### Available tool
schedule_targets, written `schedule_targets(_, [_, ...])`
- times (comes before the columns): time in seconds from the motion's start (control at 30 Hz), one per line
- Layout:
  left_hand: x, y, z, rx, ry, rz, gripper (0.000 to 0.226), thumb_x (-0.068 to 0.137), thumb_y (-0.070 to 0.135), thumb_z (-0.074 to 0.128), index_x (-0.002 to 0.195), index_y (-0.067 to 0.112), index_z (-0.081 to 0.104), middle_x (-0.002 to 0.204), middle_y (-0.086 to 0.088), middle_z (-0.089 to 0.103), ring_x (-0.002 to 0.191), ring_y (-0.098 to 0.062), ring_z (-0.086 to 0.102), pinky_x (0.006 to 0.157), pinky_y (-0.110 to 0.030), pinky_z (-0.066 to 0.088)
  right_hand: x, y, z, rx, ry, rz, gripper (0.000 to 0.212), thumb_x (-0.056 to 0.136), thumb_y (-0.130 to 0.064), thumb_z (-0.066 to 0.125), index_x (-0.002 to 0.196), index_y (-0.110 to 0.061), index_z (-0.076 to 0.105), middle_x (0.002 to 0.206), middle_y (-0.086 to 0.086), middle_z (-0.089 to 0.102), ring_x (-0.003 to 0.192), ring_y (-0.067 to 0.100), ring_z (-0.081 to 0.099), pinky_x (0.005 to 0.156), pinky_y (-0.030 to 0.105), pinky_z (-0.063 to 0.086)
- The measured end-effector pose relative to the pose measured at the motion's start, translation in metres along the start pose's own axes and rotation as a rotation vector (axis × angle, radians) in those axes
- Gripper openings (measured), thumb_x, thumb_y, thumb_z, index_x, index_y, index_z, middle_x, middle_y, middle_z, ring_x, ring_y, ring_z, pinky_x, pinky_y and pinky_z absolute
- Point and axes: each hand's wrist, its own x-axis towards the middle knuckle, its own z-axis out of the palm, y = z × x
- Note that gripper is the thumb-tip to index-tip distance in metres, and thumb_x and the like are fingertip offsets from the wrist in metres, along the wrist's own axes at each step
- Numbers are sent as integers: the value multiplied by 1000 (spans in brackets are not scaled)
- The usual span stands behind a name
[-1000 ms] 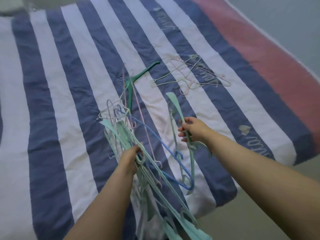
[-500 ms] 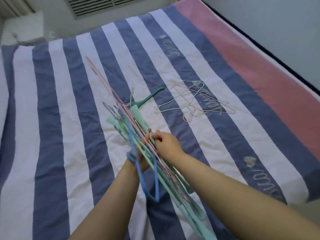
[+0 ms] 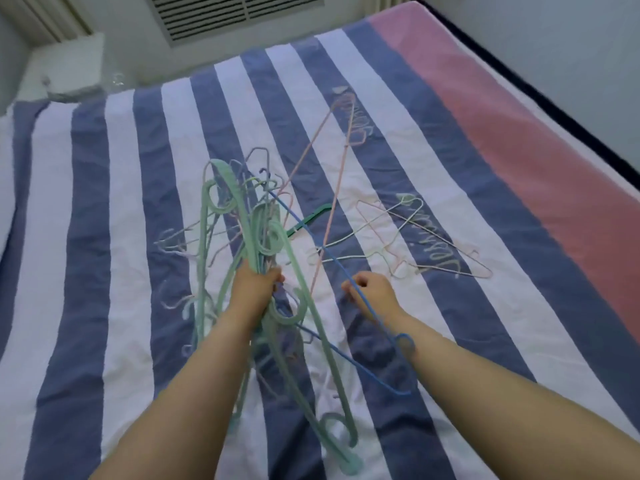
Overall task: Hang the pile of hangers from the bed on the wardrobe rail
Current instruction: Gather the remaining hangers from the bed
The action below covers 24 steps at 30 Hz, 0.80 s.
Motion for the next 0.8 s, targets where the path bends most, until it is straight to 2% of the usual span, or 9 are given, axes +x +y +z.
schedule_targets(0.07, [34,-5,3,109,18,3,7,90,6,58,96,5,60,72,-6,63,58,-16,57,54,-25,45,33,24,-19,-53,34,62,21,83,-3,54,74,-19,66,75,1,64,80,22,61,76,32,49])
schedule_targets(0.17, [81,-28,15,211,74,-16,15,89,14,59,104,14,58,90,-13,66,76,-32,62,68,-37,52,74,56,-36,-119,94,137,18,87,-7,51,92,-16,66,92,5,66,95,28,62,79,30,45])
schedule_targets(0.27, [116,-50,33,254,124,-55,22,91,20,60,112,16,59,100,-12,67,89,-35,62,80,-42,53,115,80,-41,-226,178,189,20,92,-18,50,106,-13,64,111,10,66,104,32,58,82,32,43])
schedule_targets(0.37, [149,-70,52,306,150,-139,27,89,17,60,115,11,60,100,-13,67,86,-36,61,73,-38,50,150,96,-35,-311,177,223,29,93,-25,50,116,-12,60,122,13,61,111,33,55,89,35,43])
schedule_targets(0.47, [177,-84,66,410,152,-241,24,89,12,59,112,6,59,100,-17,63,85,-35,57,70,-36,45,176,111,-19,-501,60,245,51,90,-34,52,136,-15,43,142,15,40,129,34,39,105,39,33])
schedule_targets(0.6, [203,-106,85,557,28,-347,26,93,10,53,117,-1,55,112,-19,60,93,-34,55,70,-33,40,195,137,-3,-660,74,342,74,84,-42,53,146,-23,18,153,16,9,140,39,13,115,47,15])
schedule_targets(0.67, [216,-119,89,589,-6,-397,36,88,13,55,122,2,51,127,-20,55,108,-38,53,84,-37,47,196,148,-2,-772,82,403,87,80,-52,55,147,-18,11,154,17,12,141,39,12,115,52,12])
schedule_targets(0.7, [224,-130,89,636,-7,-431,43,83,17,56,125,6,50,134,-21,50,118,-42,49,95,-44,46,195,154,-1,-859,98,385,88,80,-56,53,147,-16,13,151,18,20,140,39,18,113,53,14])
schedule_targets(0.8, [234,-153,91,714,-27,-495,51,84,22,57,133,12,46,144,-22,41,132,-45,36,107,-54,37,191,166,-3,-978,151,276,68,86,-57,48,135,-13,30,135,18,44,125,38,42,102,48,32])
